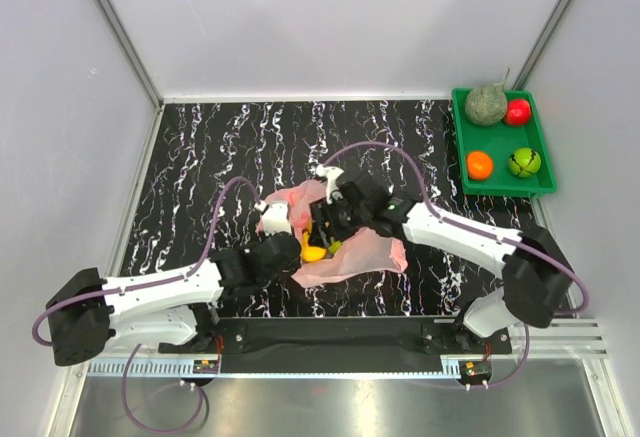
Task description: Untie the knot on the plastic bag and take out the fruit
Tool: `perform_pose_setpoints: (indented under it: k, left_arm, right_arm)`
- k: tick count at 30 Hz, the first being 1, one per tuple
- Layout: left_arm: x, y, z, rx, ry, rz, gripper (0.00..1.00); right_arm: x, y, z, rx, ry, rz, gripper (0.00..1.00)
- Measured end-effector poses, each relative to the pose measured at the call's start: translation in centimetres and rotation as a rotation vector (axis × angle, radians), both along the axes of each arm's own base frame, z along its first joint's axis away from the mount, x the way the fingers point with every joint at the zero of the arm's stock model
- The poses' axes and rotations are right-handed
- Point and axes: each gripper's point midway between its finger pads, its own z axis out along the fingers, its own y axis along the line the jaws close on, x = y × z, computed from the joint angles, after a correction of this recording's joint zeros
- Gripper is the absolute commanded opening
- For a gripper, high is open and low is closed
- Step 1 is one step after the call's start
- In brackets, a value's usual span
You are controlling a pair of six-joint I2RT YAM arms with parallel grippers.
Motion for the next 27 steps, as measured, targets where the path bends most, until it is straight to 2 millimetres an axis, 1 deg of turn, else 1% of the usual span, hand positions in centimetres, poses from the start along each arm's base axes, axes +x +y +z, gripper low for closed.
perform_pose_setpoints:
  k: [1, 2, 3, 6, 8, 10, 14, 17, 19, 21, 24, 27]
  left_arm:
    - [0.0, 0.0, -0.1, -0.002, 0.003, 0.004, 0.0]
    - [0.0, 0.0, -0.1, -0.007, 0.006, 0.01, 0.0]
    - [0.0, 0.1, -0.1, -0.011, 0.009, 0.019, 0.0]
    - [-0.1, 0.4, -0.2, -0.021, 0.017, 0.041, 0.0]
    - [-0.3, 0.8, -0.4, -0.026, 0.021, 0.053, 0.0]
    - [-0.5, 1.4, -0.5, -0.021, 0.027, 0.068, 0.0]
    - [-0.8, 2.2, -0.8, -0.005, 0.042, 0.095, 0.0]
    - [-1.0, 2.6, -1.2, 0.003, 0.058, 0.109, 0.0]
    - [-1.1, 2.7, -1.4, -0.005, 0.064, 0.119, 0.0]
    - [-1.3, 3.1, -1.8, -0.009, 0.07, 0.127, 0.0]
    - [-1.6, 3.5, -2.1, -0.024, 0.072, 0.135, 0.0]
    - [-1.6, 3.5, -1.8, -0.043, 0.065, 0.137, 0.0]
  right_arm:
    - [-0.5, 0.5, -0.1, -0.004, -0.002, 0.019, 0.71]
    - [-0.8, 1.1, -0.6, -0.022, -0.011, 0.033, 0.75]
    - [-1.0, 1.5, -1.3, -0.042, -0.02, 0.042, 0.76]
    - [-1.6, 1.9, -3.1, -0.117, -0.061, 0.061, 0.78]
    - [-1.6, 2.2, -3.9, -0.156, -0.105, 0.064, 0.79]
    - [-1.2, 2.4, -4.3, -0.182, -0.152, 0.052, 0.79]
    - [0.7, 2.5, -4.8, -0.211, -0.232, 0.006, 0.8]
    - [1.5, 2.8, -6.2, -0.237, -0.25, -0.004, 0.81]
    - [1.6, 3.1, -7.5, -0.252, -0.243, 0.001, 0.81]
    - [1.7, 3.4, -8.5, -0.257, -0.242, 0.006, 0.84]
    - [1.3, 3.7, -8.9, -0.245, -0.248, 0.015, 0.85]
    - [1.0, 4.0, -8.9, -0.239, -0.252, 0.024, 0.85]
